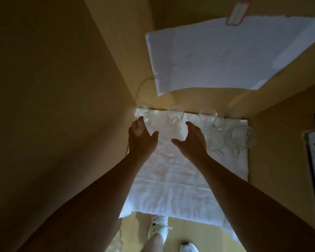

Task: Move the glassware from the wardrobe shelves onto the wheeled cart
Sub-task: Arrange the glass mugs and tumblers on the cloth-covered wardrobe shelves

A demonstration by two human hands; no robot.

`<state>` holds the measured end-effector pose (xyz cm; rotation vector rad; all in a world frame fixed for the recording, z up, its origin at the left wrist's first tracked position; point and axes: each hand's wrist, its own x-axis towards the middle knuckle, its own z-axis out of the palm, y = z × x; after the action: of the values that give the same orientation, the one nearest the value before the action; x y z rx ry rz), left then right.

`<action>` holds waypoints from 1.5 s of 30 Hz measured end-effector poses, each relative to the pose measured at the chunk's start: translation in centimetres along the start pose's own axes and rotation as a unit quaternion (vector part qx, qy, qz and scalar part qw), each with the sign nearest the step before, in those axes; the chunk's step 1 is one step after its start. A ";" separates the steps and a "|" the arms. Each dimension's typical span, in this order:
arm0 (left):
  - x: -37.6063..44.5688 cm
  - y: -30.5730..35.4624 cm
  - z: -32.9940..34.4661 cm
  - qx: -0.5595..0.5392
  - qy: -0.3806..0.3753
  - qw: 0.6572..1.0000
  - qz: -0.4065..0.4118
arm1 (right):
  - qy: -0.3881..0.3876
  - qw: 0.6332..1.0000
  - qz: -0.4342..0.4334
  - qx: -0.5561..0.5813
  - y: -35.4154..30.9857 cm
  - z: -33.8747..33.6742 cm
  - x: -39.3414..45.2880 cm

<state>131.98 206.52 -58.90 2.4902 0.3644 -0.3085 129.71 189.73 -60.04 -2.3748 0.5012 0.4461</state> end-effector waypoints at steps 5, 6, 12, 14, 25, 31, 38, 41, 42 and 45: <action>3.7 -1.2 2.1 0.026 0.061 0.998 -0.024 | 0.025 0.998 0.004 0.060 0.0 2.7 3.3; 4.5 -1.4 2.4 0.017 0.068 0.997 -0.031 | 0.036 0.997 0.006 0.068 -0.1 3.1 3.8; 7.7 -2.8 3.8 -0.055 0.081 0.995 -0.015 | 0.074 0.995 -0.010 0.072 -0.3 4.5 6.9; 8.9 -3.5 4.1 -0.067 0.063 0.996 -0.012 | 0.068 0.992 -0.011 0.104 -0.8 5.0 8.0; 6.4 -3.7 3.8 -0.094 0.056 0.994 -0.003 | 0.111 0.982 0.010 0.151 0.0 4.9 6.1; 2.0 -2.7 1.9 -0.140 0.092 0.985 0.031 | 0.119 0.983 0.012 0.138 0.3 2.5 2.3; -3.1 0.0 -2.2 -0.156 0.111 0.981 0.037 | 0.133 0.985 -0.014 0.111 0.0 -2.3 -3.4; -5.8 1.1 -4.3 -0.164 0.107 0.979 0.060 | 0.131 0.986 -0.031 0.101 -0.7 -4.7 -6.2; -6.7 1.5 -5.2 -0.158 0.104 0.980 0.066 | 0.134 0.986 -0.037 0.098 -1.0 -5.6 -7.3; -9.3 2.9 -7.8 -0.169 0.103 0.979 0.054 | 0.146 0.983 -0.056 0.100 -2.0 -8.7 -10.5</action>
<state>125.32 207.16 -48.37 2.1983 0.3314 0.0546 123.08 187.85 -48.06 -2.2677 0.5133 -0.0055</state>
